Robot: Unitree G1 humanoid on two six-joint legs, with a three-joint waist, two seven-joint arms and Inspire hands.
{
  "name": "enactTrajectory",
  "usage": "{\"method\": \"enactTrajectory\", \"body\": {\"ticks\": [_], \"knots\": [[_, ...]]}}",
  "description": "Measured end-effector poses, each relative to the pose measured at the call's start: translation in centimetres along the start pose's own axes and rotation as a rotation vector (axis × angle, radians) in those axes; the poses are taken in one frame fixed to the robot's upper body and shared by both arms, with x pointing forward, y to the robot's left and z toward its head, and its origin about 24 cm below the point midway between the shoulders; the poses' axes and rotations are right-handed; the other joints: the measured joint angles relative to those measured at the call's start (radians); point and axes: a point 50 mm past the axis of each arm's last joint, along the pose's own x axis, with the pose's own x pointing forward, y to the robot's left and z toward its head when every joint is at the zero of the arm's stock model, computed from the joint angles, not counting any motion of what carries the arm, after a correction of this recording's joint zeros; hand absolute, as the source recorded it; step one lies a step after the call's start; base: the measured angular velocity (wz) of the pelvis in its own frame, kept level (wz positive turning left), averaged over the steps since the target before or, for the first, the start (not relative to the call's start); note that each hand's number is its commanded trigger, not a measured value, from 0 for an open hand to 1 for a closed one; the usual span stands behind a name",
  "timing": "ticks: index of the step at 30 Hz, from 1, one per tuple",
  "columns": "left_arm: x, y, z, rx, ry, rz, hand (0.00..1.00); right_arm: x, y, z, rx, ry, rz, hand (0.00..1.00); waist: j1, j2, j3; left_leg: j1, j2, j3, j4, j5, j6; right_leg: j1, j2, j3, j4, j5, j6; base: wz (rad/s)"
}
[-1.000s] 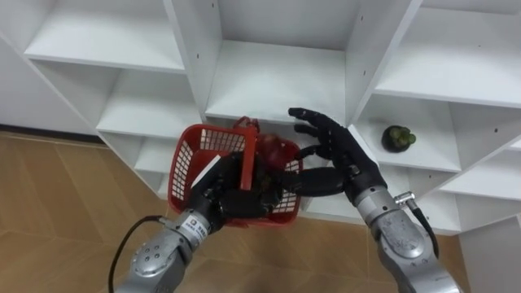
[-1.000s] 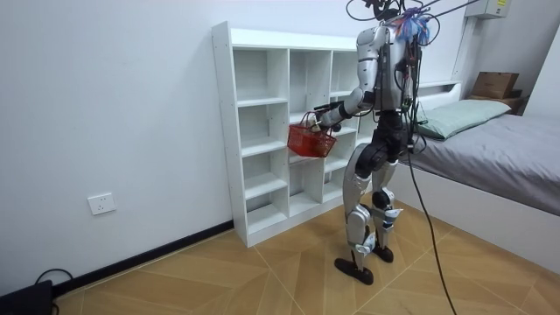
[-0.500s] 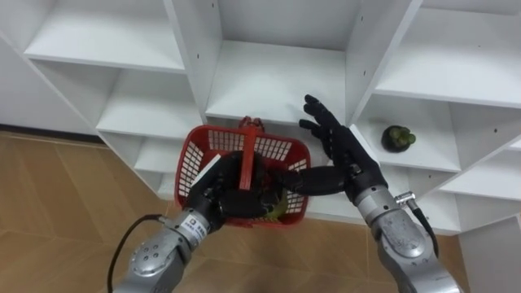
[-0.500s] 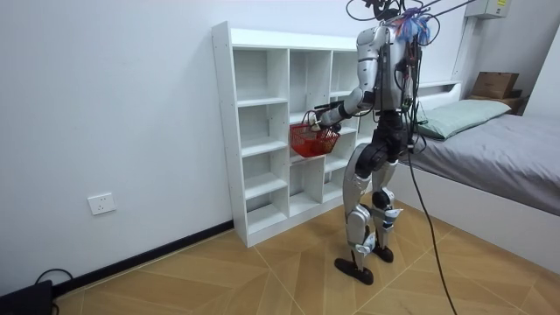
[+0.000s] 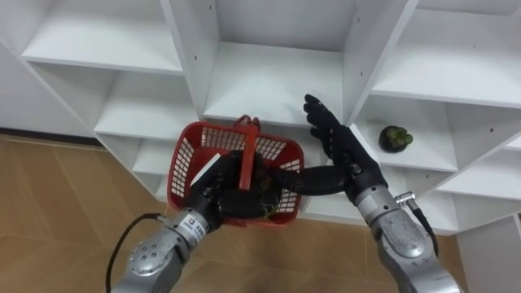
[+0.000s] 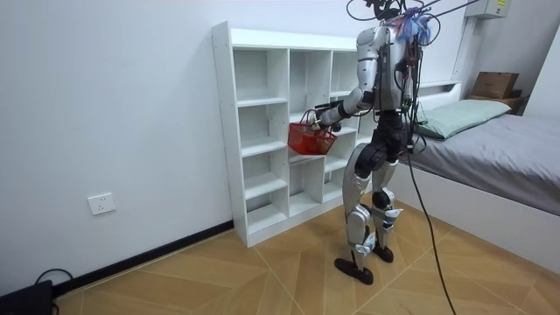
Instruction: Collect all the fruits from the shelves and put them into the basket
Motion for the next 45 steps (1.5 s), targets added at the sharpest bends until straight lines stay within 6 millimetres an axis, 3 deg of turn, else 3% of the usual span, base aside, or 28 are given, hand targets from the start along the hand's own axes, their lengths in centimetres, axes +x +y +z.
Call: {"method": "enactTrajectory", "body": {"ticks": [12,16,19,28,32,34,39,45], "knots": [[-0.3,0.0,-0.4,-0.008,0.01,0.005,1.0,-0.2,0.0,-0.1,-0.004,0.007,0.005,0.0,-0.001,-0.012,0.0018,0.036,0.001,0.003,-0.018,-0.002,-0.003,0.035,0.005,0.004,-0.017,0.0,0.0,0.0],[-0.9,-0.1,-1.1,-0.021,0.032,0.015,1.0,-0.6,0.3,-0.5,0.0,0.022,0.022,0.0,0.001,-0.013,0.0015,0.07,0.001,0.026,-0.035,-0.004,-0.006,0.057,0.007,0.016,-0.027,0.0,0.001,-0.14],[-1.2,-0.1,-1.5,-0.026,0.044,0.022,1.0,-1.4,0.5,-1.0,0.01,0.04,0.032,0.0,-0.001,-0.019,-0.0029,0.09,0.002,0.028,-0.045,-0.006,-0.008,0.076,0.01,0.017,-0.038,-0.001,0.002,-0.02],[-2.2,0.2,-1.9,-0.023,0.059,0.059,1.0,-2.9,0.6,-1.8,0.019,0.07,0.03,0.0,-0.002,-0.017,-0.0051,0.12,0.007,0.031,-0.049,-0.009,-0.013,0.103,0.018,0.028,-0.047,0.001,0.0,-0.01],[-2.5,0.5,-2.0,-0.018,0.068,0.082,1.0,-3.9,0.6,-2.6,0.018,0.107,0.028,0.0,-0.007,-0.015,-0.0125,0.161,0.007,0.032,-0.066,-0.01,-0.014,0.141,0.021,0.03,-0.058,0.001,0.0,-0.03],[-2.7,0.5,-1.7,-0.016,0.051,0.099,1.0,-4.3,0.5,-2.9,0.021,0.121,0.018,0.0,-0.028,-0.014,-0.0149,0.175,0.007,0.034,-0.07,-0.01,-0.015,0.154,0.021,0.029,-0.07,0.002,0.0,0.0],[-2.5,0.3,-1.0,-0.019,0.015,0.113,1.0,-5.6,0.1,-3.3,0.034,0.153,-0.016,0.0,-0.03,-0.006,-0.0192,0.195,0.008,0.062,-0.082,-0.011,-0.017,0.159,0.025,0.053,-0.067,0.002,0.002,-0.15],[-2.5,0.6,-1.0,-0.017,0.015,0.15,1.0,-6.1,0.1,-2.7,0.003,0.132,-0.02,0.0,-0.049,0.009,-0.011,0.213,0.012,0.081,-0.095,-0.013,-0.019,0.163,0.032,0.074,-0.066,0.004,0.001,-0.11]]}}
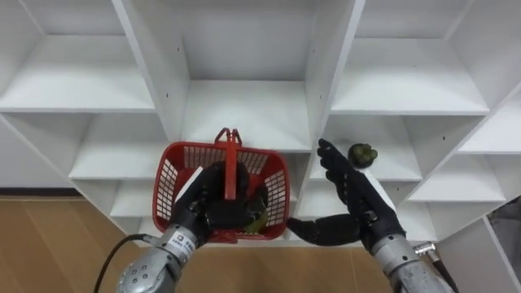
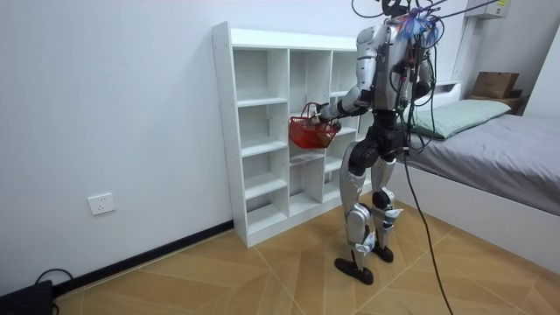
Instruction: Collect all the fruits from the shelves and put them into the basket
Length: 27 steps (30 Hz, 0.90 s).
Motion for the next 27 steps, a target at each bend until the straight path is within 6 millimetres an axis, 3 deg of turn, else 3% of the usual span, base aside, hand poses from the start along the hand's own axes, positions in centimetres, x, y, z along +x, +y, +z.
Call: {"method": "enactTrajectory", "body": {"ticks": [17,27], "knots": [[-0.2,0.5,0.0,0.013,0.006,0.009,1.0,-0.9,-1.2,0.9,-0.043,-0.038,-0.131,0.0,-0.005,0.007,0.0025,0.016,0.006,0.027,-0.006,-0.004,-0.006,0.001,0.009,0.017,0.0,0.001,-0.002,-0.05],[-0.4,0.6,-0.1,0.017,0.012,0.014,1.0,-1.2,-2.3,0.8,-0.055,-0.031,-0.228,0.0,0.0,-0.004,0.0035,0.02,0.004,0.024,-0.007,-0.004,-0.007,0.003,0.01,0.022,-0.003,0.001,-0.002,0.0]]}}
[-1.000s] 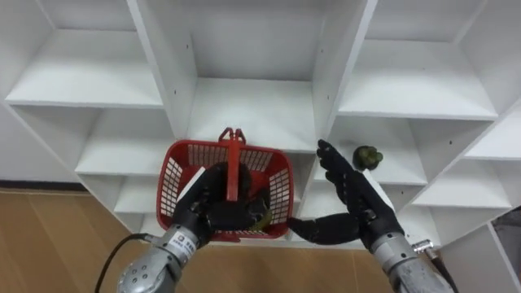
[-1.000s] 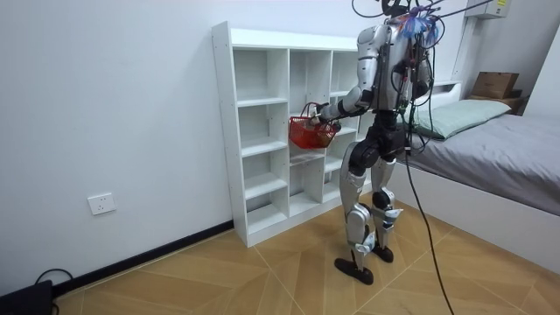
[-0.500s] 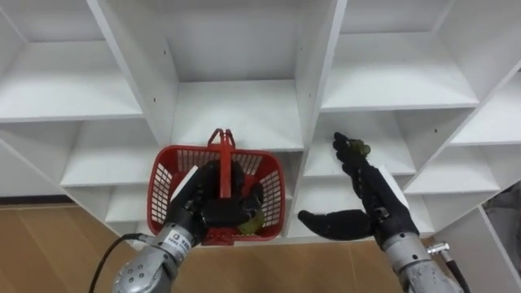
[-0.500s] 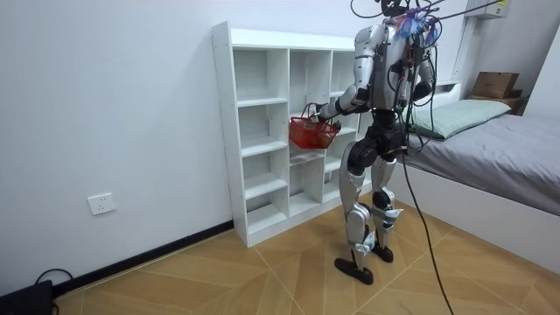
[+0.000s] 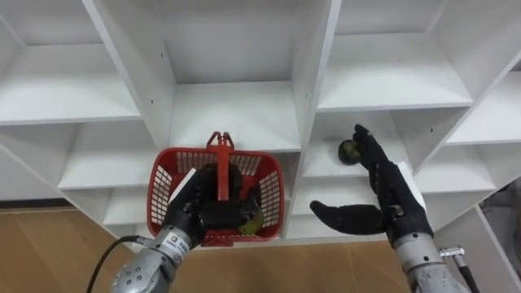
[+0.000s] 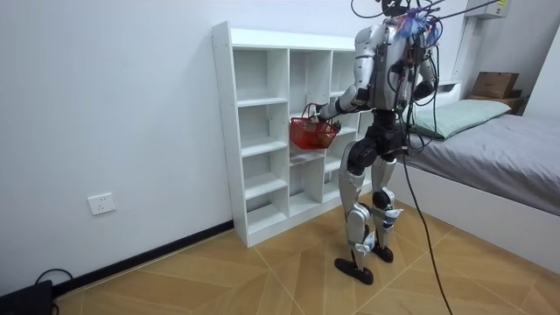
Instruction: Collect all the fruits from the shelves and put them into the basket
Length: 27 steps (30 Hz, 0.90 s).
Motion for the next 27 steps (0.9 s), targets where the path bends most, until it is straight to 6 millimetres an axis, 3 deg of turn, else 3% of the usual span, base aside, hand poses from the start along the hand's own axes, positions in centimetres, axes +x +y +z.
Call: {"method": "enactTrajectory", "body": {"ticks": [7,18,27], "knots": [[-0.2,0.5,0.1,-0.001,-0.004,0.022,1.0,-0.4,-0.4,-1.8,-0.05,0.073,-0.06,0.0,-0.002,-0.016,0.0027,0.003,0.0,-0.001,0.0,0.0,0.0,0.0,0.0,-0.001,-0.001,0.0,0.0,0.0],[-0.4,0.7,-0.1,-0.008,-0.002,0.043,1.0,-0.5,-0.9,-3.3,-0.067,0.137,-0.098,0.0,0.001,-0.005,-0.0054,-0.022,0.0,-0.011,0.008,0.0,0.0,-0.012,-0.001,-0.016,-0.001,0.001,-0.002,0.03],[-0.8,1.1,-0.3,-0.012,0.003,0.062,1.0,0.6,-1.7,-3.3,-0.037,0.144,-0.162,0.0,0.02,-0.007,-0.0057,-0.055,0.0,-0.03,0.026,0.0,0.0,-0.03,-0.003,-0.033,0.001,0.001,-0.004,0.06]]}}
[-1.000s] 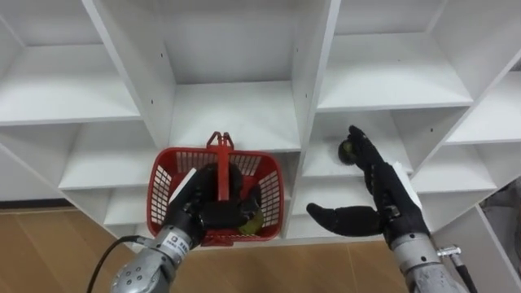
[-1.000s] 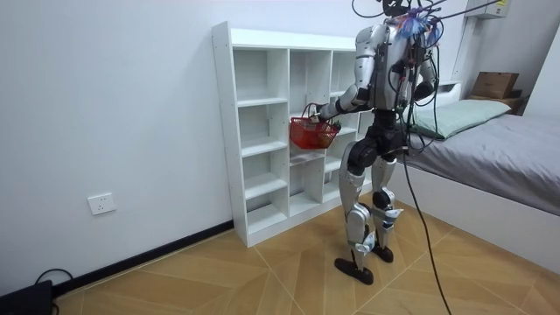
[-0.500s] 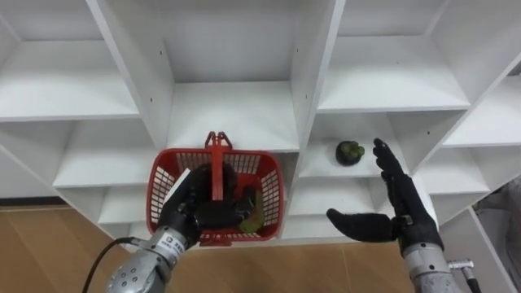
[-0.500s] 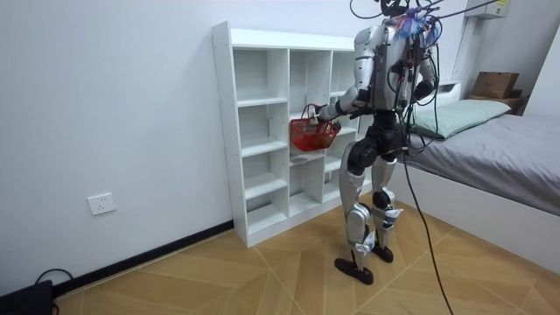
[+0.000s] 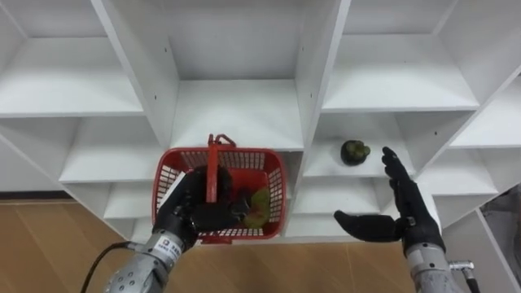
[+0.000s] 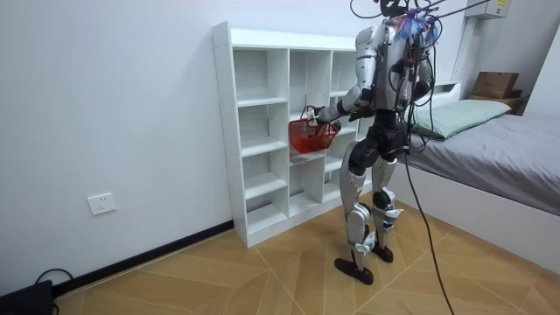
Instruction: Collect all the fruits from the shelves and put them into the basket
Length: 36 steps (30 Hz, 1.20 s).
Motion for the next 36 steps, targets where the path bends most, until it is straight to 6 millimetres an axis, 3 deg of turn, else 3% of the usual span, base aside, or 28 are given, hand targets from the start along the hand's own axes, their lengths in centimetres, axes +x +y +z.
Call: {"method": "enactTrajectory", "body": {"ticks": [7,15,20,29,36], "knots": [[-0.7,0.9,-0.2,-0.001,0.007,0.026,1.0,1.4,-1.0,0.2,-0.011,-0.001,-0.075,0.0,0.008,-0.005,-0.002,-0.048,0.001,-0.022,0.019,0.0,0.0,-0.033,-0.002,-0.018,0.005,-0.001,-0.004,0.09],[-1.0,1.3,-0.3,0.009,0.016,0.035,1.0,2.3,-1.9,0.8,-0.016,-0.027,-0.112,0.0,0.023,-0.024,0.0074,-0.081,-0.001,-0.043,0.038,0.0,0.0,-0.052,-0.007,-0.038,0.016,-0.006,-0.005,0.08],[-1.2,1.5,-0.4,0.014,0.026,0.04,1.0,3.0,-2.5,0.8,-0.017,-0.016,-0.157,0.0,0.036,-0.024,0.0072,-0.097,0.0,-0.052,0.04,0.0,0.0,-0.063,-0.008,-0.042,0.017,-0.006,-0.005,0.04],[-1.5,2.1,-2.0,0.008,0.095,0.069,1.0,5.1,-2.8,2.0,-0.021,-0.038,-0.209,0.0,0.027,-0.02,0.0088,-0.192,0.003,-0.082,0.088,0.001,0.002,-0.139,-0.021,-0.092,0.055,-0.006,-0.007,0.1],[-0.8,2.4,-2.1,0.004,0.103,0.081,1.0,6.5,-3.7,3.3,-0.021,-0.078,-0.278,0.0,0.034,-0.014,0.0153,-0.242,0.003,-0.088,0.104,0.005,0.007,-0.188,-0.024,-0.092,0.072,-0.004,-0.011,0.03]]}}
